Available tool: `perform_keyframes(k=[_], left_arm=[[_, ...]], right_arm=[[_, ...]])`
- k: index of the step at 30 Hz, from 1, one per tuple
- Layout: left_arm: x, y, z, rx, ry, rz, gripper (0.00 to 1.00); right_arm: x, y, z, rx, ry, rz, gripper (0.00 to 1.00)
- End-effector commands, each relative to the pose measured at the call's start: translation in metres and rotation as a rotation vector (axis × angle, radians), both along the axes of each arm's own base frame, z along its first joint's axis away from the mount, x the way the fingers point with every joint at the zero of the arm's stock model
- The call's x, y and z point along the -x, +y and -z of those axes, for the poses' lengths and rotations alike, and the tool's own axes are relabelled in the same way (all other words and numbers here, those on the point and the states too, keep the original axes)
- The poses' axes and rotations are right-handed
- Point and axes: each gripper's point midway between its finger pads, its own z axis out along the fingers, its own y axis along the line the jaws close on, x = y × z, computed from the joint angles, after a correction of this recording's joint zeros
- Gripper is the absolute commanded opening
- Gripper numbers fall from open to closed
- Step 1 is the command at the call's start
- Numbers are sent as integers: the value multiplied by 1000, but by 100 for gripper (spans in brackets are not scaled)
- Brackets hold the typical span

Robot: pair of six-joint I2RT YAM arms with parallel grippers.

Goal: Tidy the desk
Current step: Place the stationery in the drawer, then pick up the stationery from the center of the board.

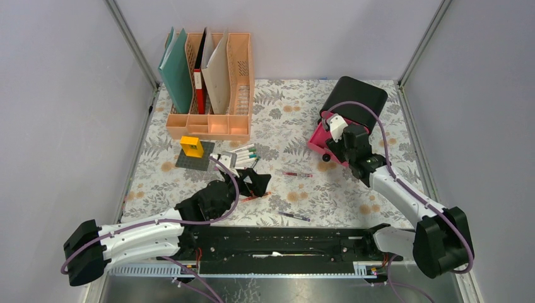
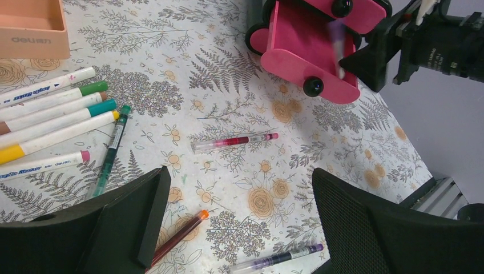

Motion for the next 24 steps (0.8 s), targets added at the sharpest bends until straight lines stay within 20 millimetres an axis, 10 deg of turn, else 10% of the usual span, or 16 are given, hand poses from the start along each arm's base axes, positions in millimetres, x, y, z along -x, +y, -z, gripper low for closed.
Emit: perform_keyframes(k=[1,24], left_arm=[[-4,4,-1,18,-2,-28,99],[-8,22,3,94,53,-74,99]], right_arm=[[-15,-3,0,24,-36,41,94],[34,45,-32,-149,28,-287,100]])
